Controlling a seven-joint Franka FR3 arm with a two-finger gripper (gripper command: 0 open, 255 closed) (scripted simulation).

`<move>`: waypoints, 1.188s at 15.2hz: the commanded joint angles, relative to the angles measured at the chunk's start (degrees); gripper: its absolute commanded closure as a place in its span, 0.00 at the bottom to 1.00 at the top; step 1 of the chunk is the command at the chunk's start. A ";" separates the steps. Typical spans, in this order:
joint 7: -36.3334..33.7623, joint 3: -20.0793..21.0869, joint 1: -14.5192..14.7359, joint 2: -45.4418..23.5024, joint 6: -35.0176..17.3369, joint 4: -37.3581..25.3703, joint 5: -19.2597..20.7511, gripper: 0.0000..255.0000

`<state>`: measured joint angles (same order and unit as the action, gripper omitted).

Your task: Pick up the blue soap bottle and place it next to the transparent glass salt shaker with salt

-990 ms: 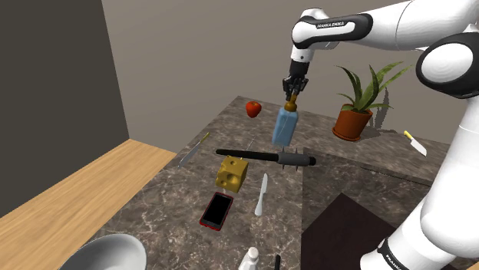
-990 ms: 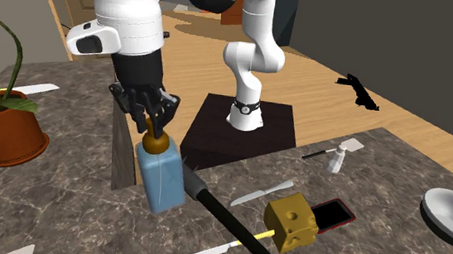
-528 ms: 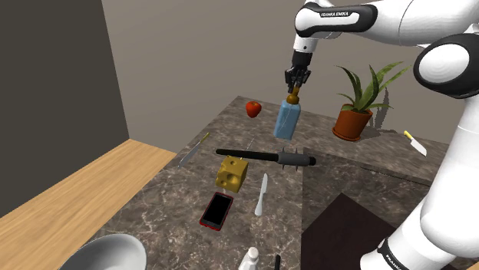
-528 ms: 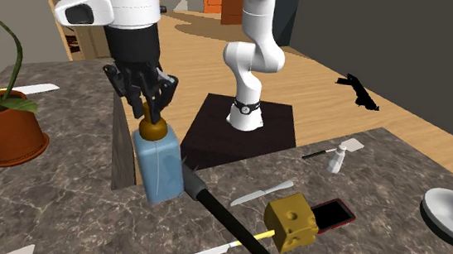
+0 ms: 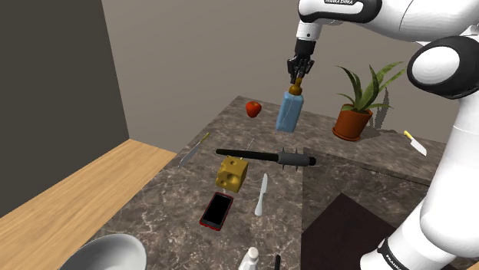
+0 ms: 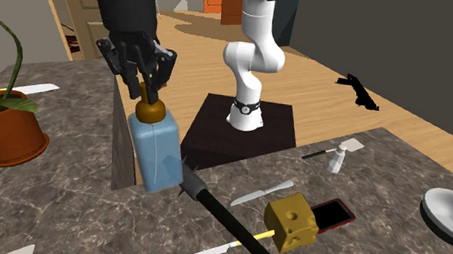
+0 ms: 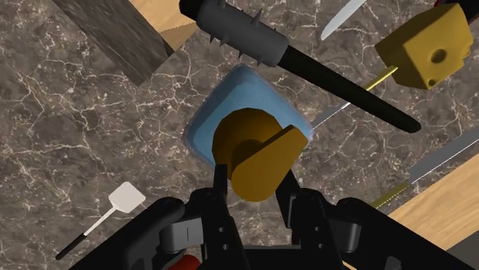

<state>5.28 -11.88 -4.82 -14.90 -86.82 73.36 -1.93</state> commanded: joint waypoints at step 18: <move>-19.51 8.54 11.41 17.76 -2.37 20.13 2.76 1.00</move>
<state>-12.88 -3.98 5.99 1.94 -88.77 92.12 0.82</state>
